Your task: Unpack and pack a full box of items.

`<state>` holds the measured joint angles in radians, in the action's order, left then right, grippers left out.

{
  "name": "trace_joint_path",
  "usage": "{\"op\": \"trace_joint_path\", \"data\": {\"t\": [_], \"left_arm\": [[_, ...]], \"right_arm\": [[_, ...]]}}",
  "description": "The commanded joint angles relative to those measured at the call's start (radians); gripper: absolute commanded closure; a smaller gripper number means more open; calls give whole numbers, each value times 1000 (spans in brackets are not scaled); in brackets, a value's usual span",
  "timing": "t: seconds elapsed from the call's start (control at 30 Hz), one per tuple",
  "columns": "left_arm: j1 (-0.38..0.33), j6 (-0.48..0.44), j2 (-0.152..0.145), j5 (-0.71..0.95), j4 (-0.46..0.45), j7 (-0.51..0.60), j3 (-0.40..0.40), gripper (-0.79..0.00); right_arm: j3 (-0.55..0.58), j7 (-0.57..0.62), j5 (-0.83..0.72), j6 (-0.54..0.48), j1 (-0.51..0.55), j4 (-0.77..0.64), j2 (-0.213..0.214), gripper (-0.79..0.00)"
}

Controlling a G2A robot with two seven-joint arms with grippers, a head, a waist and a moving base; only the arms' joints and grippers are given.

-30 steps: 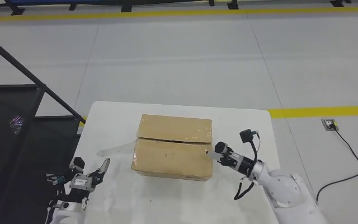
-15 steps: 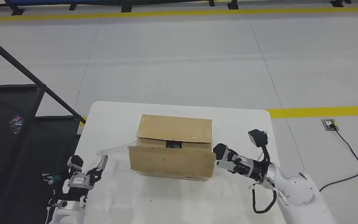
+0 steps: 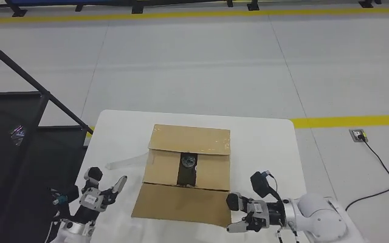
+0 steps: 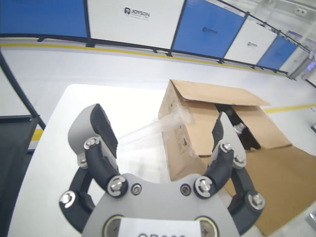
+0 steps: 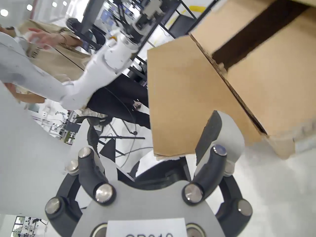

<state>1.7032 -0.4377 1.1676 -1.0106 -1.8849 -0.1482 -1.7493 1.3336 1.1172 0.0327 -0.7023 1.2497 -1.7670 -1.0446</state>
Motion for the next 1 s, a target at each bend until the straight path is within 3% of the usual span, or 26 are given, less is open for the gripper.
{"op": "trace_joint_path", "data": {"t": [0.0,0.1,0.2,0.47,0.97], "left_arm": [[10,-93,-6,-46,12,5,-6,-785],[18,-187,-14,-128,34,15,-12,-785],[19,-220,-20,-236,55,3,-5,-785],[11,-183,-25,-426,102,-70,43,-785],[6,-166,-25,-442,112,-82,53,-785]], "right_arm": [[-18,-10,27,9,-12,26,0,-785],[-54,-51,86,80,-44,55,-6,-785],[-81,-110,67,145,-69,58,-12,-785],[-59,-163,-252,294,-112,23,-18,-785],[-59,-163,-252,294,-112,23,-18,-785]]}}
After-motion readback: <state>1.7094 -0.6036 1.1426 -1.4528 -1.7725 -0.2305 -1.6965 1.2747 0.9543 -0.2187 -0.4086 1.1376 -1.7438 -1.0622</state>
